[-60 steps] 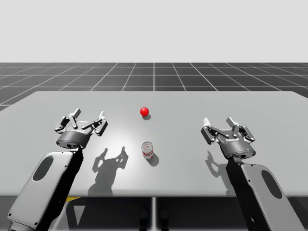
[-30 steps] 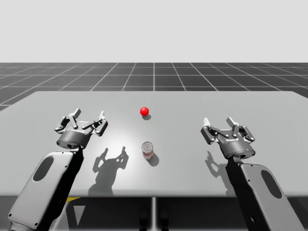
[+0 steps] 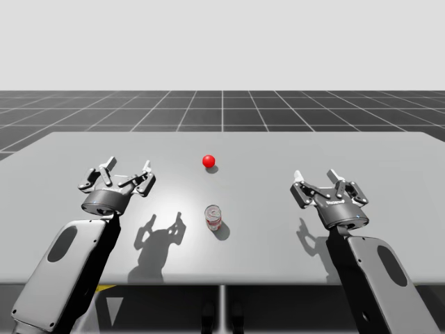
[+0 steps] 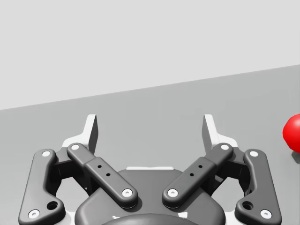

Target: Watch the red light. When it turns green, pick up the object.

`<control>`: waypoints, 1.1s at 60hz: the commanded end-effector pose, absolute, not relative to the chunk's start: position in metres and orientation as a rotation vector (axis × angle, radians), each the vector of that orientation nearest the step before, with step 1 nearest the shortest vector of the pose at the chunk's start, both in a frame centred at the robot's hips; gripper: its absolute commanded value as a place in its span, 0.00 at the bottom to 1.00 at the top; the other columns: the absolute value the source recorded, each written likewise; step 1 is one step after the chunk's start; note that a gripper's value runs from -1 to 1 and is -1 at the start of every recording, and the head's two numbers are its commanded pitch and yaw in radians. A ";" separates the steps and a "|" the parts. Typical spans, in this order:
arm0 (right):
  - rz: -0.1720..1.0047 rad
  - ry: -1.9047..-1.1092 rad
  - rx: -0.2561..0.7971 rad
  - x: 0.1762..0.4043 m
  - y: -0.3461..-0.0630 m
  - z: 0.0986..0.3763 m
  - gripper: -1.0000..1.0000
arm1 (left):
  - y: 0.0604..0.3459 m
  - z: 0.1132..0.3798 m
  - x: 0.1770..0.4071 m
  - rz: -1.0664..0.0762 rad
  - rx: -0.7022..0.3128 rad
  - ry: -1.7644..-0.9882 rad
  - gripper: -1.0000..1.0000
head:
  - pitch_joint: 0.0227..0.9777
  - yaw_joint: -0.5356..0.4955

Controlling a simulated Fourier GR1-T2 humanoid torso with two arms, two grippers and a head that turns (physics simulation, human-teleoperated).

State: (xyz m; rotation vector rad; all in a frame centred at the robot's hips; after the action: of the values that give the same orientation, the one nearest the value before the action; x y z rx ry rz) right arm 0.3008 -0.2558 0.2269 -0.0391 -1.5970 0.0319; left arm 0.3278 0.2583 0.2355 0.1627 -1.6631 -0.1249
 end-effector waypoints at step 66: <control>0.032 -1.602 -0.040 0.301 -0.256 0.227 0.00 | 0.259 0.236 0.328 -0.128 0.163 -1.661 0.00 | 0.63 0.60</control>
State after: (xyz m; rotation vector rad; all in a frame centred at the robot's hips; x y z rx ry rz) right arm 0.3008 -0.2563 0.2271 -0.0417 -1.6009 0.0317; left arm 0.3275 0.2593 0.2356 0.1632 -1.6610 -0.1274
